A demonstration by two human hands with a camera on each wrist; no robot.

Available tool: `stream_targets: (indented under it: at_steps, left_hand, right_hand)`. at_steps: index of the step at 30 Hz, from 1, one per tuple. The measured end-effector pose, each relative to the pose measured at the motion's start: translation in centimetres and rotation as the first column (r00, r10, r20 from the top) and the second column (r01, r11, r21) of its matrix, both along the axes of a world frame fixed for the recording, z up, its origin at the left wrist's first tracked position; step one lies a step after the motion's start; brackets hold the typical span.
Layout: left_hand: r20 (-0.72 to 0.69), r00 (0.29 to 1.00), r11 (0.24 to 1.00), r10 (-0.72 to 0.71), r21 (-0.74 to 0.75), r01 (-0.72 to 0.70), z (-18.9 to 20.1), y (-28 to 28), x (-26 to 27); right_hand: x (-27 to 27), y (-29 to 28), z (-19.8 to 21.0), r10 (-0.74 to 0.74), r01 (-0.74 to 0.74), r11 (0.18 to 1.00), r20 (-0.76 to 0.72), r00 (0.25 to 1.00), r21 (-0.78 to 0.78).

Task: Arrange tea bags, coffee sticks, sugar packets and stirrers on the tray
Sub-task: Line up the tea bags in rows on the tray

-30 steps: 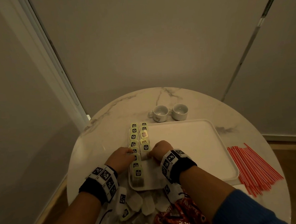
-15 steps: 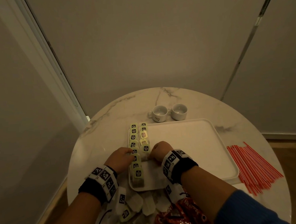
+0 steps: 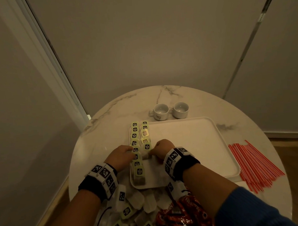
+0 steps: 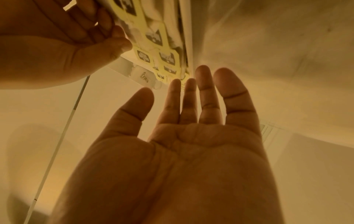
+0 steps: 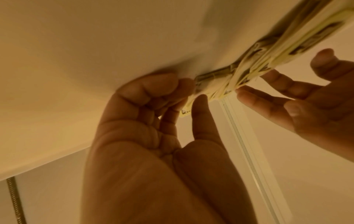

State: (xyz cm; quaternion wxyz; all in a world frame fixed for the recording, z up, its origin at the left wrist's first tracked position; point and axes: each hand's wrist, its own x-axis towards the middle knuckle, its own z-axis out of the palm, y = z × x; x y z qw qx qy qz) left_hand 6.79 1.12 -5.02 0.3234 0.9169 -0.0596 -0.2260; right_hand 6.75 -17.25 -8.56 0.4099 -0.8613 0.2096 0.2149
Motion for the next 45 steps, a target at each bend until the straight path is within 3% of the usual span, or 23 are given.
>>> stream_targets:
  at_steps: [6, 10, 12, 14, 17, 20, 24, 26, 28, 31, 35, 37, 40, 43, 45]
  left_hand:
    - [0.135, 0.991, 0.995, -0.002, -0.099, 0.016, 3.5, 2.3, -2.9]
    - [0.138, 0.990, 0.972, -0.026, -0.226, 0.057, 4.9, 5.0, -6.8]
    - [0.181, 0.981, 0.985, -0.077, -0.139, 0.103, 4.7, 5.6, -8.8]
    - [0.193, 0.968, 0.987, -0.162, 0.018, 0.161, 4.0, 5.2, -10.6]
    - [0.156, 0.943, 0.937, -0.295, 0.238, 0.254, 2.2, 3.8, -12.8]
    - [0.109, 0.936, 0.884, -0.335, 0.381, 0.272, 0.1, 2.5, -13.8]
    - [0.161, 0.910, 0.826, -0.383, 0.501, 0.259, -0.3, 0.9, -14.2]
    - [0.228, 0.877, 0.812, -0.422, 0.526, 0.254, -0.4, 0.5, -14.0]
    - [0.280, 0.867, 0.836, -0.412, 0.494, 0.238, -0.3, 0.7, -13.7]
    - [0.318, 0.904, 0.918, -0.286, 0.362, 0.163, -0.4, 1.7, -12.5]
    - [0.284, 0.949, 0.979, -0.135, 0.187, 0.083, 0.3, 3.5, -10.3]
    - [0.266, 0.963, 0.998, -0.039, 0.048, 0.027, 0.9, 4.1, -9.3]
    - [0.257, 0.961, 0.987, 0.101, -0.147, -0.064, 1.9, 4.5, -8.4]
    - [0.109, 0.964, 0.903, 0.242, -0.388, -0.183, 3.0, 4.0, -8.0]
    - [0.020, 0.963, 0.855, 0.269, -0.465, -0.229, 3.7, 3.7, -7.9]
  right_hand:
    - [-3.6, -0.2, 2.4, 0.071, -0.075, 0.996, 0.075, 0.995, 0.057]
    - [-7.5, 0.9, 4.4, 0.306, -0.319, 0.947, 0.226, 0.925, 0.024]
    - [-9.6, 2.0, 4.9, 0.513, -0.514, 0.856, 0.222, 0.829, -0.057]
    - [-11.5, 2.9, 4.3, 0.709, -0.676, 0.704, 0.164, 0.686, -0.218]
    - [-13.5, 3.4, 2.7, 0.837, -0.722, 0.527, 0.123, 0.534, -0.448]
    - [-14.2, 3.7, 2.1, 0.837, -0.656, 0.497, 0.113, 0.536, -0.568]
    - [-14.4, 4.0, 1.5, 0.834, -0.612, 0.471, 0.094, 0.544, -0.636]
    - [-14.4, 3.9, 1.7, 0.828, -0.611, 0.476, 0.089, 0.553, -0.632]
    - [-14.1, 3.6, 2.3, 0.798, -0.603, 0.531, 0.111, 0.592, -0.595]
    - [-13.3, 2.8, 3.2, 0.673, -0.528, 0.713, 0.240, 0.700, -0.461]
    - [-11.1, 1.4, 4.8, 0.403, -0.382, 0.915, 0.333, 0.853, -0.129]
    - [-9.4, 0.7, 5.3, 0.296, -0.313, 0.950, 0.340, 0.893, -0.003]
    - [-6.8, 0.1, 5.1, 0.211, -0.230, 0.973, 0.287, 0.934, 0.034]
    - [-4.6, 0.0, 3.7, 0.178, -0.183, 0.983, 0.208, 0.962, 0.003]
    - [-4.0, 0.2, 3.1, 0.154, -0.158, 0.987, 0.162, 0.975, 0.012]
